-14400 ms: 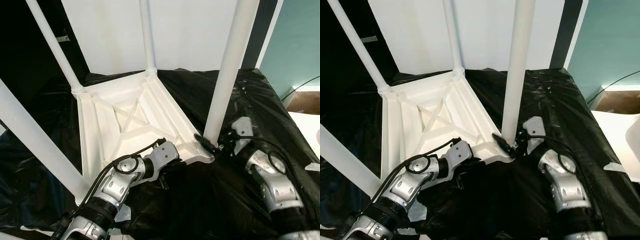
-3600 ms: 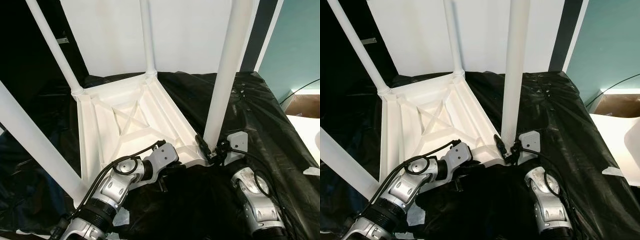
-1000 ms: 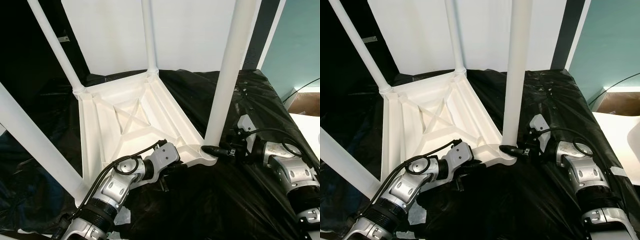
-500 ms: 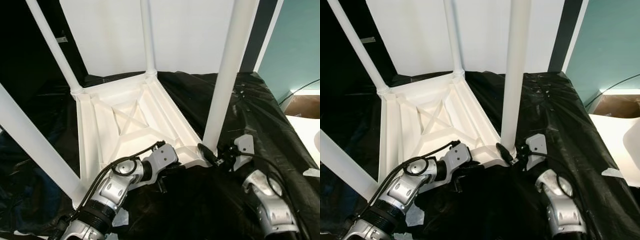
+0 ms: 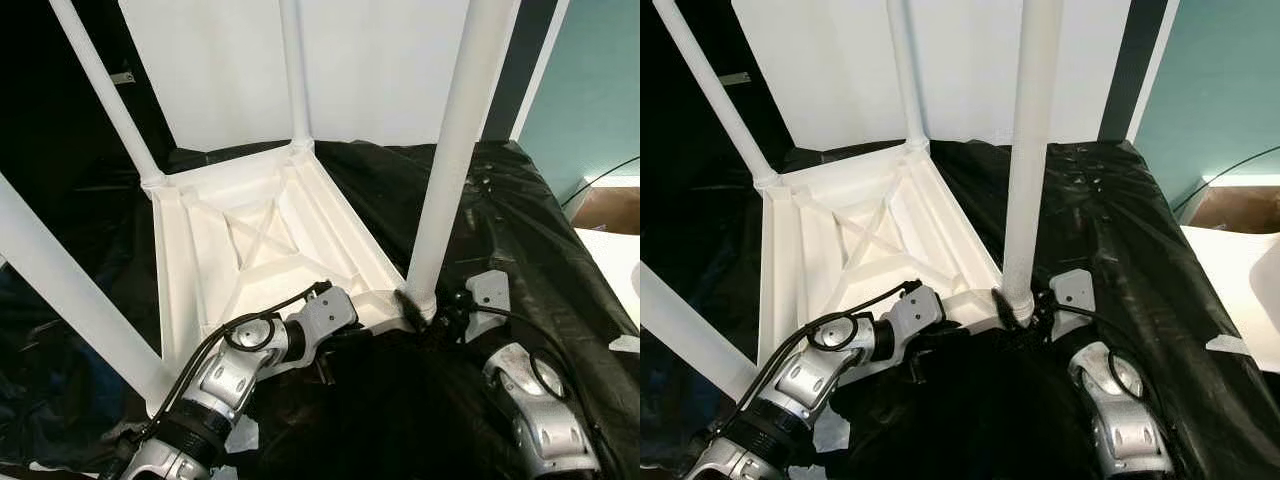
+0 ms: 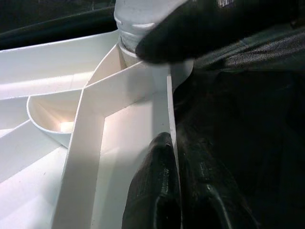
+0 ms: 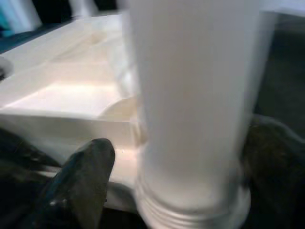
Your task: Building children table
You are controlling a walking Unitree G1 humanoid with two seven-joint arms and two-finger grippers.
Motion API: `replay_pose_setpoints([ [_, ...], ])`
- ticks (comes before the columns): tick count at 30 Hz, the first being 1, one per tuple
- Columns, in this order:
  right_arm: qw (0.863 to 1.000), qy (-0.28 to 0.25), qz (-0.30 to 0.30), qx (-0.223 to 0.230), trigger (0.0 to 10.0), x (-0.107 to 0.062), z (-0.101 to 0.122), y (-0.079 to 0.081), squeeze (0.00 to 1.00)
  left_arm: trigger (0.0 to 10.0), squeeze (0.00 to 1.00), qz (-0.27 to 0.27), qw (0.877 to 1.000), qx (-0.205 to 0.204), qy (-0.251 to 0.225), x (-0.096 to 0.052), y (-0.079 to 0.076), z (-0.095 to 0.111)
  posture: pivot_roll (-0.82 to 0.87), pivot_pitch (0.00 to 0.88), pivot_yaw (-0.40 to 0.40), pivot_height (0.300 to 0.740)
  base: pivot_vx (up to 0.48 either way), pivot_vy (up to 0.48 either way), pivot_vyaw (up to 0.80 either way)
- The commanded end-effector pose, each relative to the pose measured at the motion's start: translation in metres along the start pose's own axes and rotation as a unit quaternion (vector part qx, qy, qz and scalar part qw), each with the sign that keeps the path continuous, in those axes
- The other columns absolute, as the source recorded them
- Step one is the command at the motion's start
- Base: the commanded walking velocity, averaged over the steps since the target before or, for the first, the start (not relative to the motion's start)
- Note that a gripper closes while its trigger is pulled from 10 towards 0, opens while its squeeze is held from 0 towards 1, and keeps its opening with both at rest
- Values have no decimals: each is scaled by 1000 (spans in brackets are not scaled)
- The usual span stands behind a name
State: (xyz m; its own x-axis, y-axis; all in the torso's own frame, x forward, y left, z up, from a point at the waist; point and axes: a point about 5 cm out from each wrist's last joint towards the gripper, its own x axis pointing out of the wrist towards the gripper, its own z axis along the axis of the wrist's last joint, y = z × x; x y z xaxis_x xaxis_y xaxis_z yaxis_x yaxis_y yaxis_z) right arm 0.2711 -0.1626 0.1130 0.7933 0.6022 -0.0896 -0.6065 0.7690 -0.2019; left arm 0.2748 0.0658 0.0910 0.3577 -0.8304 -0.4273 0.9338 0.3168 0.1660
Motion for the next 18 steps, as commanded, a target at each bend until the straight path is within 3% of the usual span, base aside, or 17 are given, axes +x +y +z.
replay_pose_setpoints([
  [1, 999, 0, 38, 7, 10000, 3, 0, 4, 0, 10000, 0, -13, 992, -67, 101, -2, -16, -51, -7, 0, 32, 740, 0, 0, 0],
  [3, 995, 7, 98, -15, 10000, 6, 6, -10, 0, 10000, 0, -14, 992, -68, 100, 0, -18, -50, -8, 0, 32, 740, 0, 0, 0],
  [8, 989, 22, 142, -36, 10000, 11, 11, -23, 0, 10000, 0, -12, 993, -69, 98, 1, -17, -49, -5, 0, 25, 740, 0, 0, 0],
  [9, 986, 30, 157, -43, 4078, 12, 12, -27, 0, 10000, 0, -10, 993, -69, 97, 1, -16, -49, -4, 0, 25, 740, 0, 0, 0],
  [10, 983, 35, 176, -44, 0, 13, 13, -30, 0, 10000, 0, -9, 993, -70, 97, 1, -16, -49, 0, 0, 24, 740, 0, 0, 0],
  [18, 973, 59, 223, -24, 0, 12, 15, -37, 0, 10000, 0, -4, 992, -74, 99, -2, -16, -52, 12, 0, 20, 740, 0, 0, 0],
])
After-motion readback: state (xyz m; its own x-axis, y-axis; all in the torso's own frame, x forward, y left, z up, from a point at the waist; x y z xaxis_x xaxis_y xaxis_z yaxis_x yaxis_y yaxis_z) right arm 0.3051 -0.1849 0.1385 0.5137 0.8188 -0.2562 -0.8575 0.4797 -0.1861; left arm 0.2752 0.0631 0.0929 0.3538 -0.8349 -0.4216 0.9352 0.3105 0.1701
